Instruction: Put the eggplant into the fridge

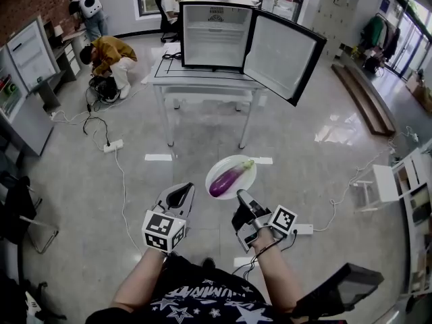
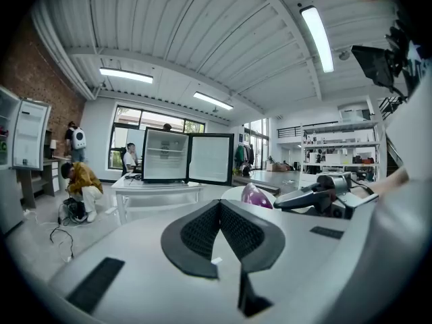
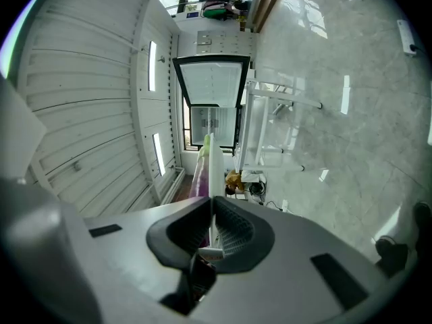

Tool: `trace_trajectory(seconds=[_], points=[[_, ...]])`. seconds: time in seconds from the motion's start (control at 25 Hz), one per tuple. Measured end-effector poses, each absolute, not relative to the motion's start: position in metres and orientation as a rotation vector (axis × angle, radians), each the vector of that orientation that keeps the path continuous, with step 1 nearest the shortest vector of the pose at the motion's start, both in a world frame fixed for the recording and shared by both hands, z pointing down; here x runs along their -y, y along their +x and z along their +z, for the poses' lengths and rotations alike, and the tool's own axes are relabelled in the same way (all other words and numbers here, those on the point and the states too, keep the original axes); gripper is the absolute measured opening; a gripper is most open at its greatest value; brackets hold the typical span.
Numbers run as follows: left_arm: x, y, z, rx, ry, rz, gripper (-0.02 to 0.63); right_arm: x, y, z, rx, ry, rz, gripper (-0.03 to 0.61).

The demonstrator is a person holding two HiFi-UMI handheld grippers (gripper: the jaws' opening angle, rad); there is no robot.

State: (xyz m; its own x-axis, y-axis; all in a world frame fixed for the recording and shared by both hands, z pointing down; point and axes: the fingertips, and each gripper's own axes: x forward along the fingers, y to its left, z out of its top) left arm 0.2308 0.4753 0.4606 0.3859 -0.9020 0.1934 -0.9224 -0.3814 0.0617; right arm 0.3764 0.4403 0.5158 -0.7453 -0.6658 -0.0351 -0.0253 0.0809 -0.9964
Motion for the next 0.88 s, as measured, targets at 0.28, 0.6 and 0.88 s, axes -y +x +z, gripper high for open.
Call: trace_trajectory(seconds=[0.28,0.6,0.88], points=[[-0.4760,0.2321,0.4678,1.647,2.462,0.202,0.009,-0.4419,0.3801,0.5250,-1.838,-0.703,-1.740,0.023],[-0.4759,0.2306,0.4651,1.649,2.454,0.206,0.009,-0.4420,0.3806,0.5228,-1.826,-0.715,-1.745,0.024],[-0.4790,0.2289,0.4592,1.667,2.446,0.196,0.009,-0.4421,0.3804,0.5211,-1.821,-0.710,-1.757,0.023]])
